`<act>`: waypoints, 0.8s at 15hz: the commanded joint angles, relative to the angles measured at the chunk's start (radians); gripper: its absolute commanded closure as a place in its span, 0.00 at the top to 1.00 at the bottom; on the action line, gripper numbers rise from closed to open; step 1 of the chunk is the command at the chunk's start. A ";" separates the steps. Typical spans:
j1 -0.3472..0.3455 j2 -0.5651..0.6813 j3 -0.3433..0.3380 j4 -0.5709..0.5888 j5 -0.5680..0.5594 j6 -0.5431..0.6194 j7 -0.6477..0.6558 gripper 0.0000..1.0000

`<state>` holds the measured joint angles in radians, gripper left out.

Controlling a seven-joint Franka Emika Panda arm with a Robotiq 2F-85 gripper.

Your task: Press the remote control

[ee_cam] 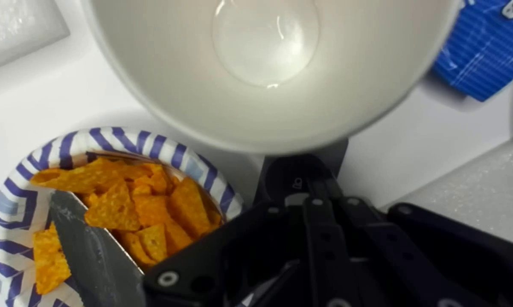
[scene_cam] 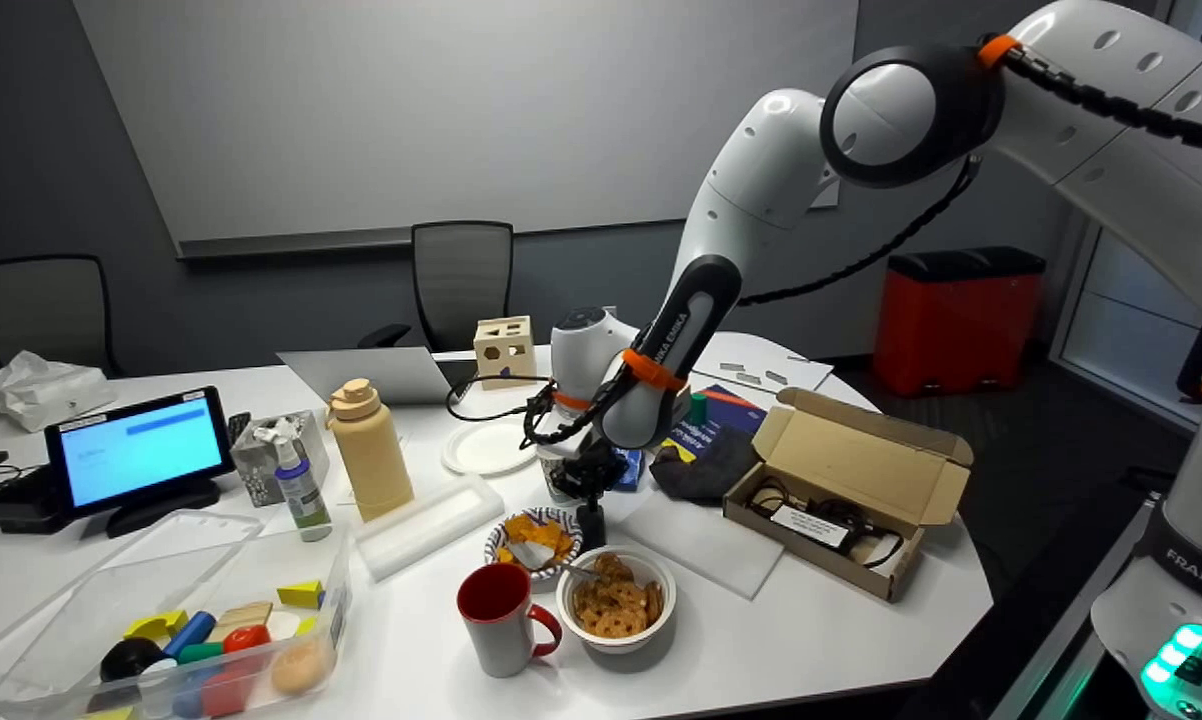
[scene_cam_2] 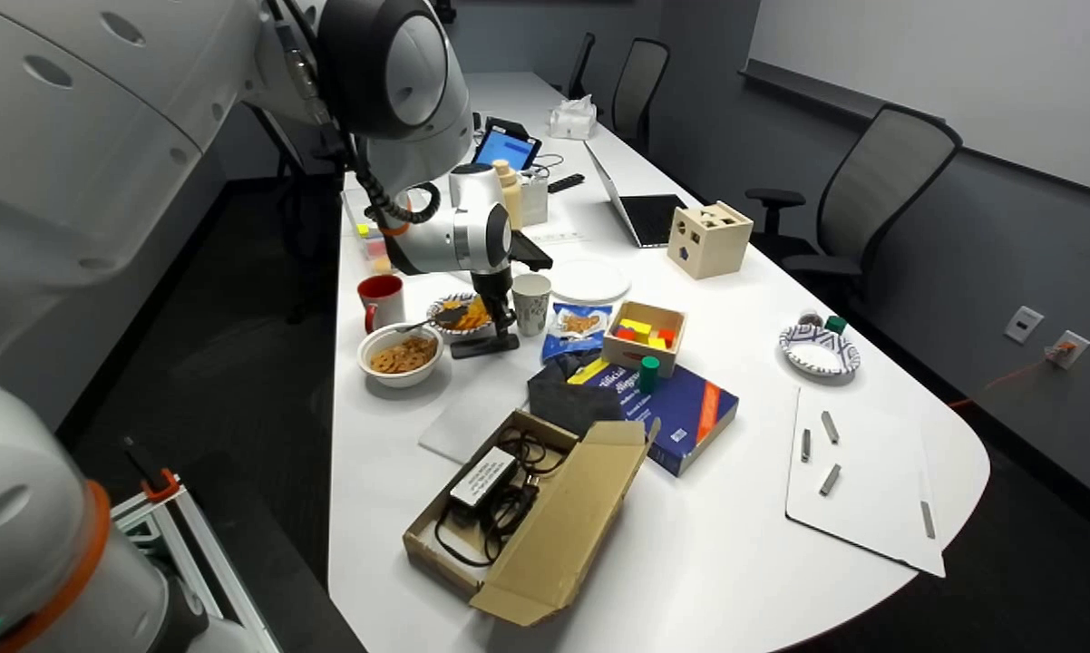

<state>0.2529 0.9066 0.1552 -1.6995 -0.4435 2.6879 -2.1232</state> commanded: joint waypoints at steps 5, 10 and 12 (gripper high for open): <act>-0.009 0.073 0.014 0.104 -0.002 -0.022 -0.051 0.00; -0.038 0.116 0.052 0.133 0.034 -0.058 -0.089 0.00; -0.039 0.126 0.053 0.145 0.038 -0.064 -0.093 0.00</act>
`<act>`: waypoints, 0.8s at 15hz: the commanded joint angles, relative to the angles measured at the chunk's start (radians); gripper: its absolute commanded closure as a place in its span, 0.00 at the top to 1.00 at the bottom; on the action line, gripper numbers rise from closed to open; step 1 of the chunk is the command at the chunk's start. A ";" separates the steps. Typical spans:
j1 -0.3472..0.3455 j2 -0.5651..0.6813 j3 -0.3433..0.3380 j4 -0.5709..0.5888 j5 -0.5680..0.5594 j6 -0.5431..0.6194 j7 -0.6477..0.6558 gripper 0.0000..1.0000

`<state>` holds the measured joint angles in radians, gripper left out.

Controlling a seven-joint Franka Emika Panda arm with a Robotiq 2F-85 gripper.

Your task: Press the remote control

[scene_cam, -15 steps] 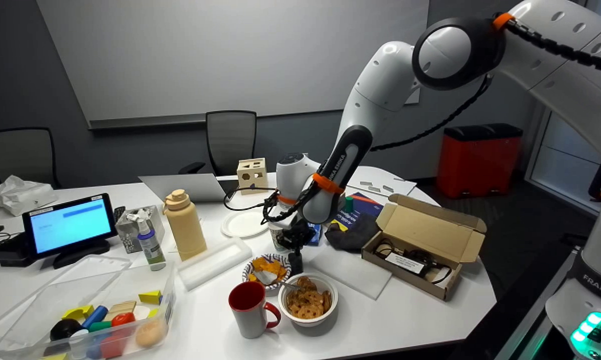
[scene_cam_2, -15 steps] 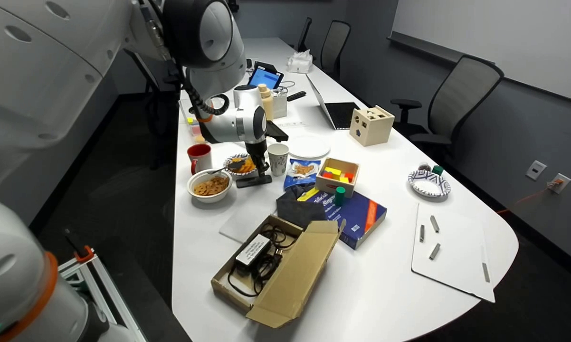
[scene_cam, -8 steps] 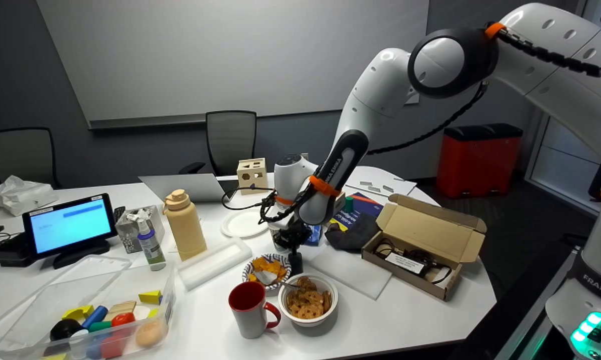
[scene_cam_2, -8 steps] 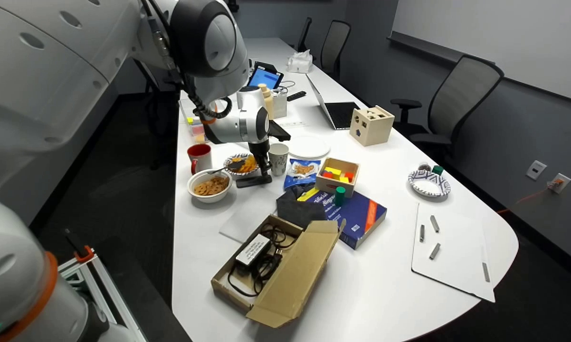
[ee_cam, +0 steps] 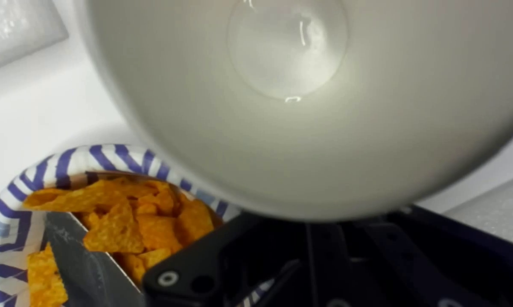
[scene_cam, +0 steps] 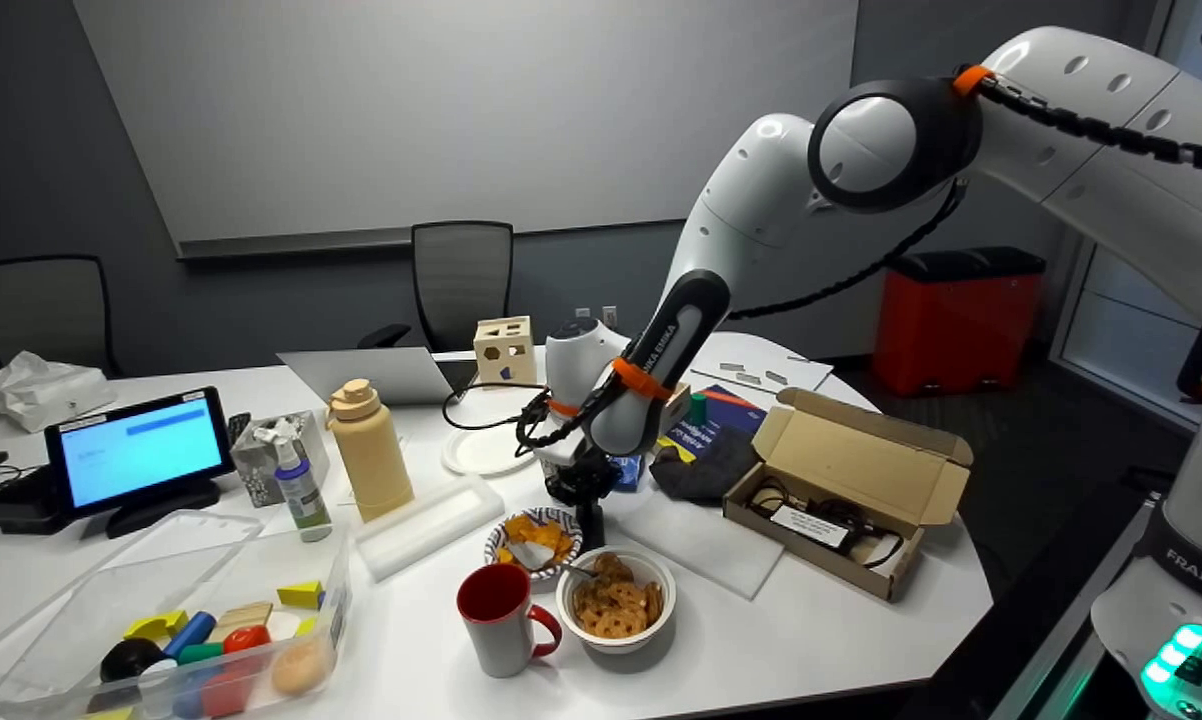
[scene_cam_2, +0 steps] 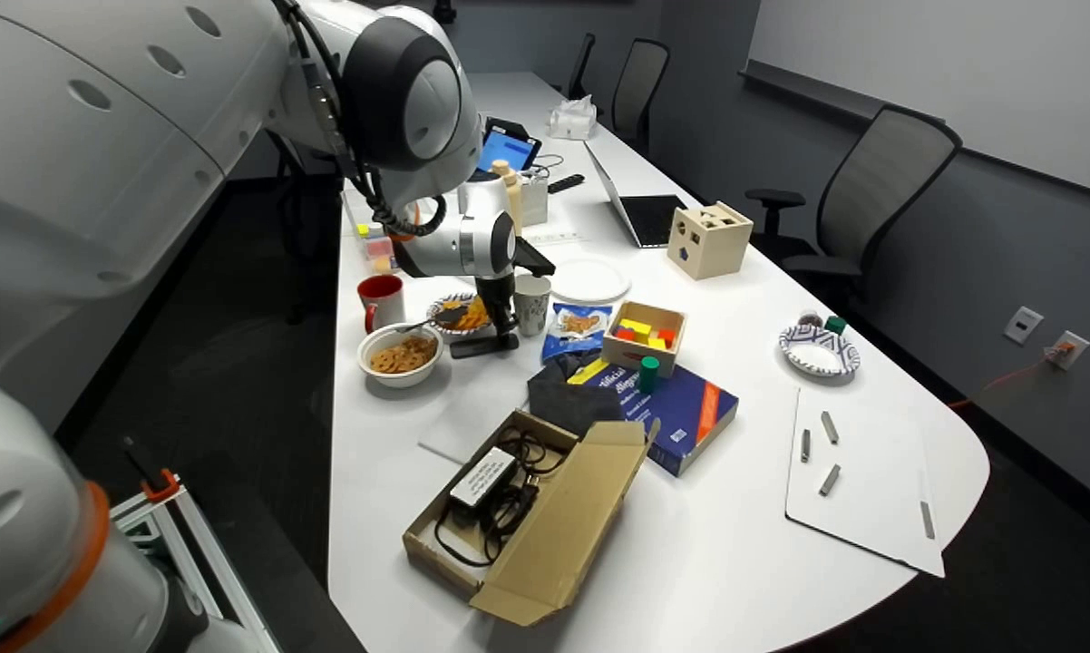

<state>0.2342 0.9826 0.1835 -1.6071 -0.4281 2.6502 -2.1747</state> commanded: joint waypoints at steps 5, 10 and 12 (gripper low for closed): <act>-0.018 0.076 0.021 0.078 0.034 -0.066 -0.045 0.00; -0.010 0.048 0.016 0.070 0.039 -0.090 -0.025 0.00; -0.013 0.022 0.027 0.049 0.041 -0.078 -0.030 0.00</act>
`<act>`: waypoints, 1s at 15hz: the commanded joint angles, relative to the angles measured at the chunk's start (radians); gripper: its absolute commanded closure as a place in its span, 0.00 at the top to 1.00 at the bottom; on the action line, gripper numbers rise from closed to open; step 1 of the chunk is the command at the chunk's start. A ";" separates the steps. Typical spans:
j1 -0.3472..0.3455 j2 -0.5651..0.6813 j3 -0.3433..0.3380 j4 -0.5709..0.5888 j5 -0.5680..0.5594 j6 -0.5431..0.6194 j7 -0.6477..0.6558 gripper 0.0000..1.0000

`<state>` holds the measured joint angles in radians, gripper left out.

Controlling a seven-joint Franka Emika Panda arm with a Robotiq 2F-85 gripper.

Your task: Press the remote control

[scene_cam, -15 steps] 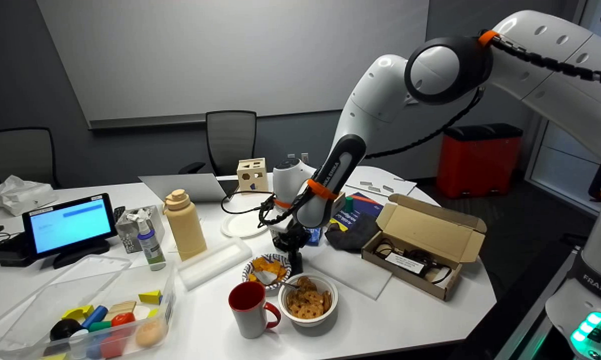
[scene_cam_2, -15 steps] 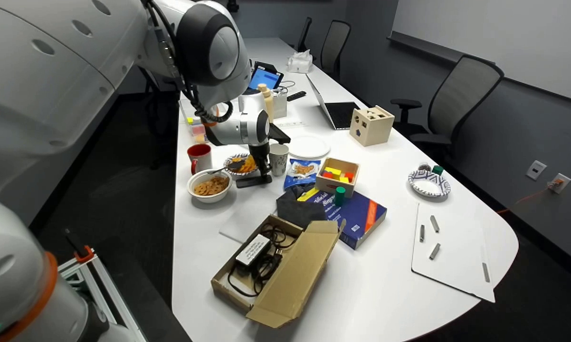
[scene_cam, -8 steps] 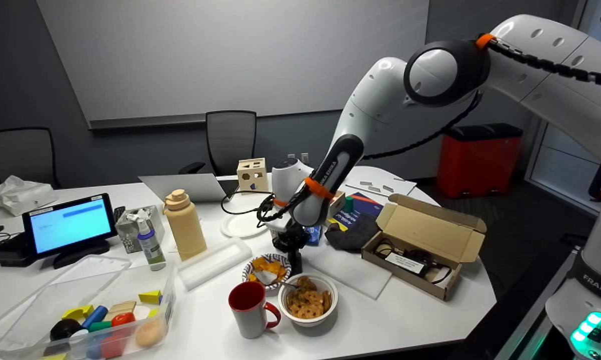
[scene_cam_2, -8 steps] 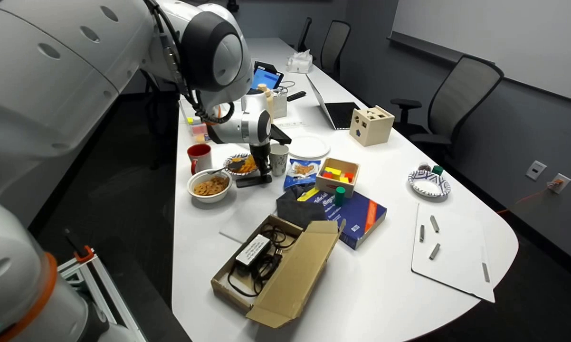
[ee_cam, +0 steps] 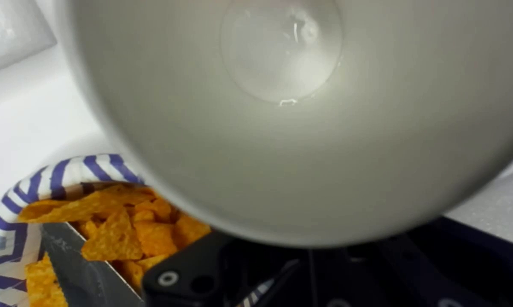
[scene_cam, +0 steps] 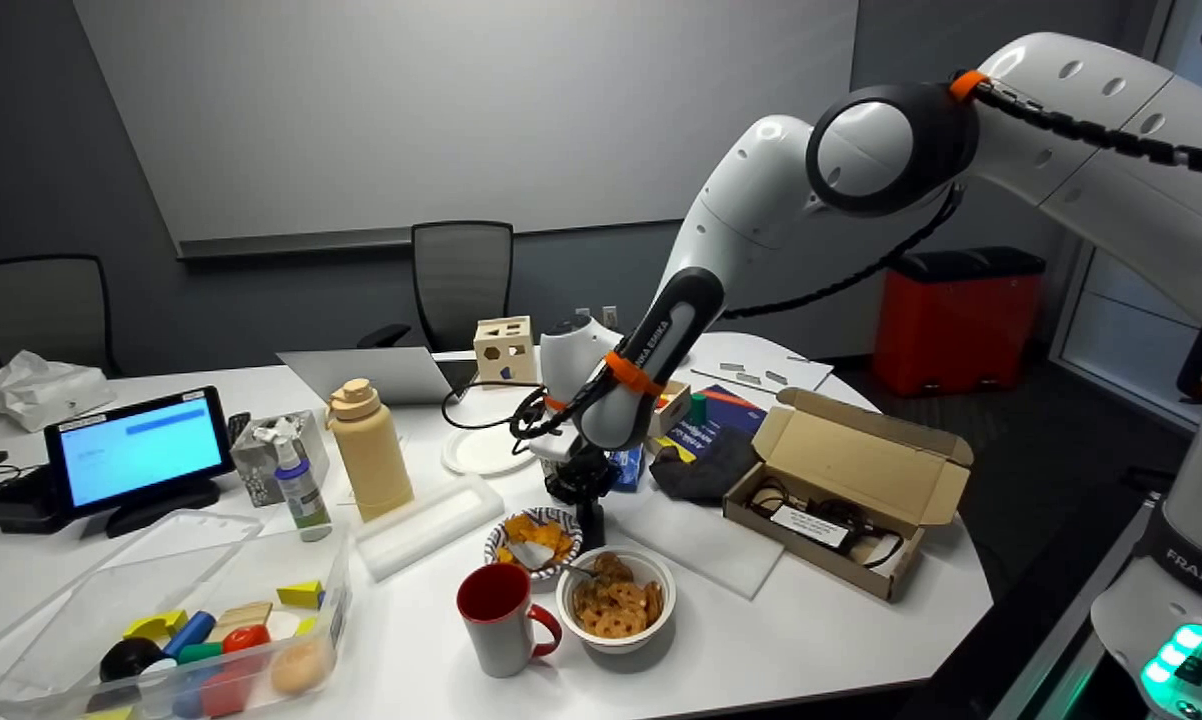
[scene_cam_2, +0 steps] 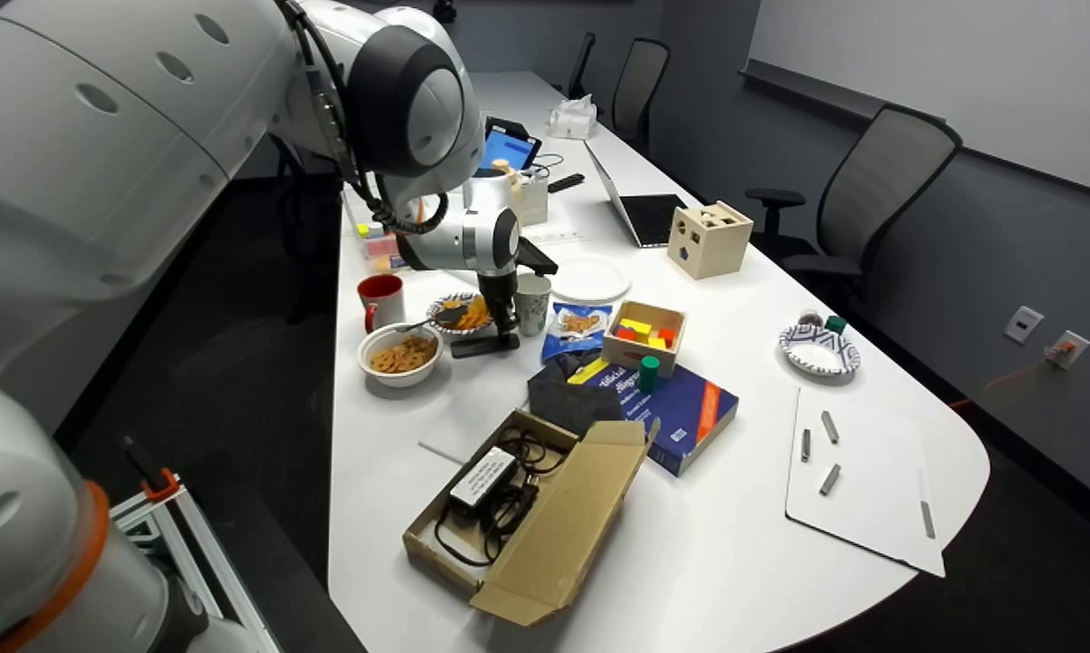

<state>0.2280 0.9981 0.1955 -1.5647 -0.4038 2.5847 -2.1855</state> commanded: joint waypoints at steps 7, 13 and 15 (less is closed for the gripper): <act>0.054 -0.115 -0.004 -0.099 -0.016 0.002 0.044 0.00; 0.106 -0.273 -0.010 -0.228 -0.042 -0.085 0.119 0.00; 0.111 -0.327 -0.001 -0.267 -0.048 -0.128 0.133 0.00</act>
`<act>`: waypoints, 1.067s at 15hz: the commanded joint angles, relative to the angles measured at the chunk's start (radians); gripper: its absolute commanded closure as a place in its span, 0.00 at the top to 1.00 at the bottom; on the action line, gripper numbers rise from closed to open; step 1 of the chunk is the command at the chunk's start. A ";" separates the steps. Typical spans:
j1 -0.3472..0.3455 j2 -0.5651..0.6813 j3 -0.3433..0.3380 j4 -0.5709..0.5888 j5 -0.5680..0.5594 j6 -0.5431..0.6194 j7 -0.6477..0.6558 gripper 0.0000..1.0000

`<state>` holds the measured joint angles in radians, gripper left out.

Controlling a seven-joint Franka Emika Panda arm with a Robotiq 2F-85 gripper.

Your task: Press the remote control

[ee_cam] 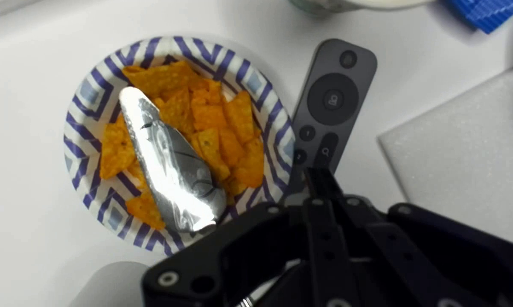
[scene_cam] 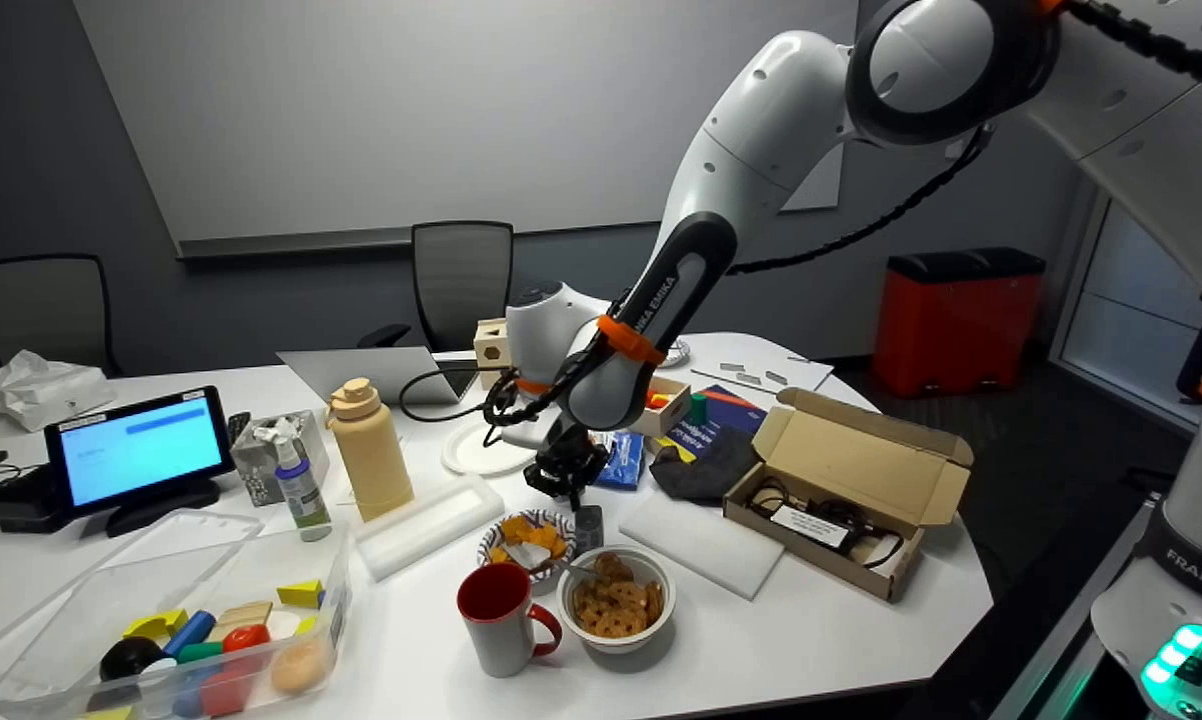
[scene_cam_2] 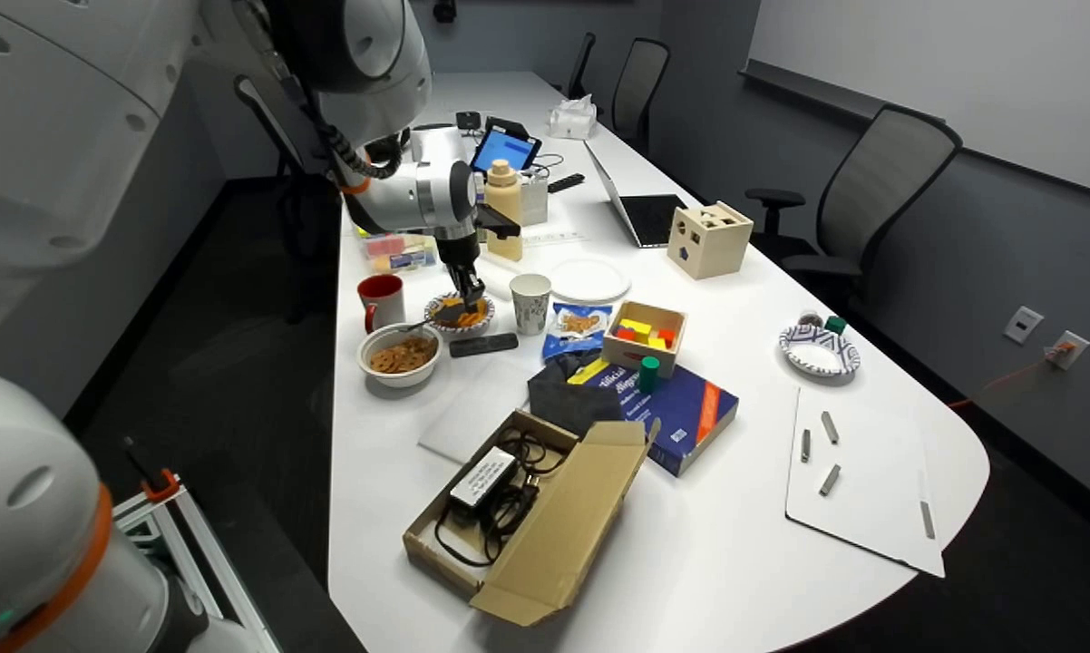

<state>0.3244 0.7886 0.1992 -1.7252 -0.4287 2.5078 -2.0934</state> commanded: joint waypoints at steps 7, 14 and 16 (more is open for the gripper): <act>0.017 -0.249 0.009 -0.198 -0.054 -0.108 0.071 0.34; 0.002 -0.282 0.014 -0.225 -0.057 -0.108 0.048 0.87; -0.003 -0.282 0.017 -0.223 -0.053 -0.112 0.039 0.99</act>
<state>0.3410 0.5415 0.2033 -1.9174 -0.4670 2.4066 -2.0444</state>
